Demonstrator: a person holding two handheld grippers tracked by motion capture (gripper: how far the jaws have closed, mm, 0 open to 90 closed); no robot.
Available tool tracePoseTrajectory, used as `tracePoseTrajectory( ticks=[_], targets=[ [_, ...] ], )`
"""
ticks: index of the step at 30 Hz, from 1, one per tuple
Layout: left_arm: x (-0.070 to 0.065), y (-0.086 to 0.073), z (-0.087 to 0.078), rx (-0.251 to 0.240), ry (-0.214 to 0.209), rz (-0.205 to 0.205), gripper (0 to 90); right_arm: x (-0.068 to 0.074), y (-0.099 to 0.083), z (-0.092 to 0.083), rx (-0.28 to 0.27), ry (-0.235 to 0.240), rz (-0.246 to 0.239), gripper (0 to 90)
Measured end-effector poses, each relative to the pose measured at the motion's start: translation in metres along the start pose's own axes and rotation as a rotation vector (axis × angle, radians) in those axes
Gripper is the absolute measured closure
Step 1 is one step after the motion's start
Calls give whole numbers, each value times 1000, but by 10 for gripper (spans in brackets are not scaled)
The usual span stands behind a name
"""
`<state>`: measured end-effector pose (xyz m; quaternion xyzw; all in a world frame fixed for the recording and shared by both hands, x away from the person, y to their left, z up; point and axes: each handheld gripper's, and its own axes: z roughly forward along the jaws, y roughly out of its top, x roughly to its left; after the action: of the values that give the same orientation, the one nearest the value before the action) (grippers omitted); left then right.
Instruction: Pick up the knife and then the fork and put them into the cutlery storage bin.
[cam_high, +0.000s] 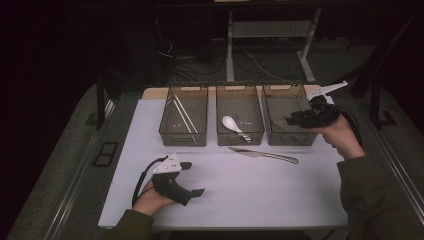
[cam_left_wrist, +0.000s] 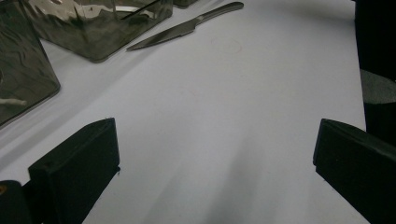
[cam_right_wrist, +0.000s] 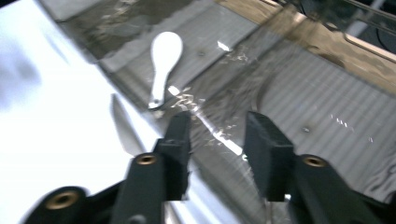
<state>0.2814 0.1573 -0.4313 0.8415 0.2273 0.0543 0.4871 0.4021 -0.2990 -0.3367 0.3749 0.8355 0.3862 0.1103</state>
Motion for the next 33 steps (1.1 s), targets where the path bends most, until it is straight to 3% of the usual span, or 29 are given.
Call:
tracePoseTrajectory(
  ticks=[3,6,12,18,28,33],
  targets=[
    [-1,0,0,-1,2,4,0,12,-9,-2,15,22,-39,818],
    [-1,0,0,5,4,4,0,21,-19,4,54,38,-72,891],
    [-1,0,0,7,5,6,0,26,-43,26,144,29,-100,894],
    [-1,0,0,8,5,8,0,17,-63,49,214,1,-93,894],
    [-1,0,1,11,5,7,0,15,-71,67,255,15,-98,894],
    [-1,0,1,7,5,8,0,17,-72,68,264,32,-95,895]
  ],
)
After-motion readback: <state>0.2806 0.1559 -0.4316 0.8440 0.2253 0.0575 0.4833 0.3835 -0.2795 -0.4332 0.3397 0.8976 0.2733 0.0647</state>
